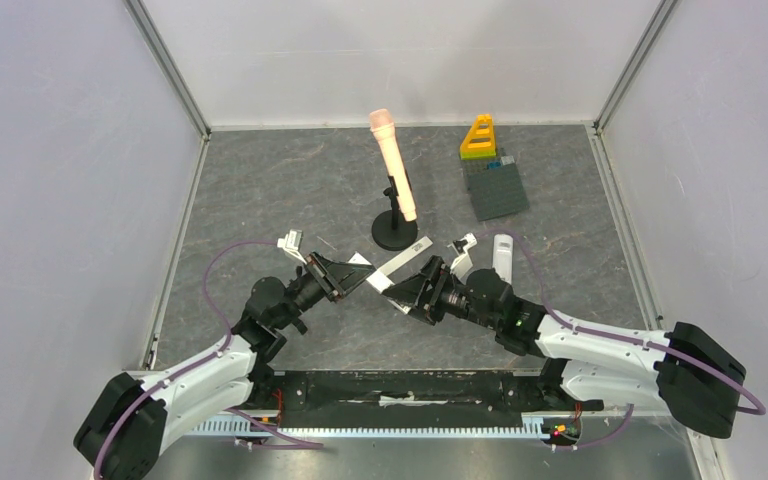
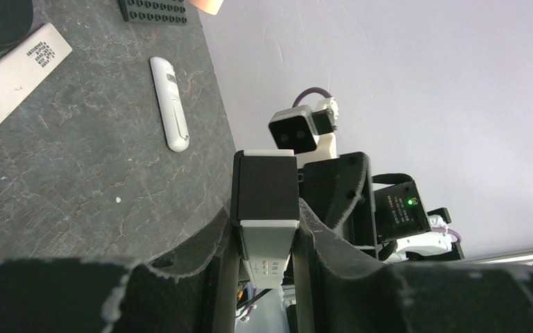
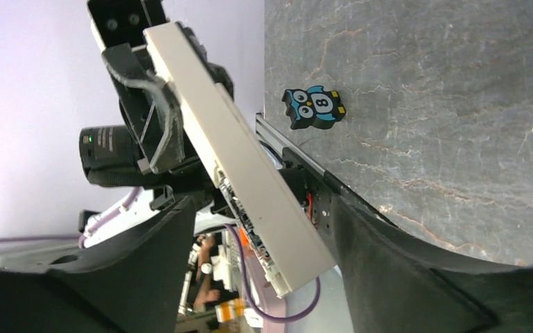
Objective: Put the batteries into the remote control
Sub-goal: Load the battery into the remote control.
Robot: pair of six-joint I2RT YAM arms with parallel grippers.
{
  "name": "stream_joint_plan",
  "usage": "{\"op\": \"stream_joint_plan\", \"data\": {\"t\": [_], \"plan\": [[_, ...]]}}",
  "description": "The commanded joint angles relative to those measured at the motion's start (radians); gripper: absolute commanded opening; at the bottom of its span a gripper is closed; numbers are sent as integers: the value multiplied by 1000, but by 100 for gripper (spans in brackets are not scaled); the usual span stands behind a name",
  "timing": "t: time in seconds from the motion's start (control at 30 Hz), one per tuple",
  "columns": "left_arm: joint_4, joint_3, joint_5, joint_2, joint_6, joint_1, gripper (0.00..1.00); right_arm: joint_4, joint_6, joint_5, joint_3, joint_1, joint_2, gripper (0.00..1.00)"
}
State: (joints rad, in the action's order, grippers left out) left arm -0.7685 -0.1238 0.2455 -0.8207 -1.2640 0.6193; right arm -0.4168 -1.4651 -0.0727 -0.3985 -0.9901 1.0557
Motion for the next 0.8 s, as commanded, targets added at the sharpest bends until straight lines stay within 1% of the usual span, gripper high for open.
{"op": "stream_joint_plan", "data": {"t": [0.0,0.07,0.1,0.27,0.37,0.43,0.5,0.57,0.63,0.7,0.77], "plan": [[-41,4,4,14,45,3,2,-92,17,-7,11,1,-29,81],[-41,9,1,16,46,3,2,-94,35,3,16,3,-56,89],[-41,11,-1,17,46,4,2,-91,42,4,19,5,-68,90],[-20,17,-10,39,64,2,2,-53,94,-16,47,32,-119,90],[87,13,-39,93,107,2,2,36,173,0,63,70,-165,89],[197,13,-74,150,138,0,2,110,264,30,54,94,-203,89],[283,16,-104,205,165,-3,2,206,396,65,13,115,-221,89],[375,11,-129,250,189,-7,2,306,569,135,-59,122,-208,88],[464,4,-157,278,216,-8,2,411,707,206,-136,125,-174,88],[490,11,-168,276,226,-8,2,517,791,282,-205,125,-139,88],[467,22,-161,242,229,-9,2,554,825,318,-227,125,-118,88]]}}
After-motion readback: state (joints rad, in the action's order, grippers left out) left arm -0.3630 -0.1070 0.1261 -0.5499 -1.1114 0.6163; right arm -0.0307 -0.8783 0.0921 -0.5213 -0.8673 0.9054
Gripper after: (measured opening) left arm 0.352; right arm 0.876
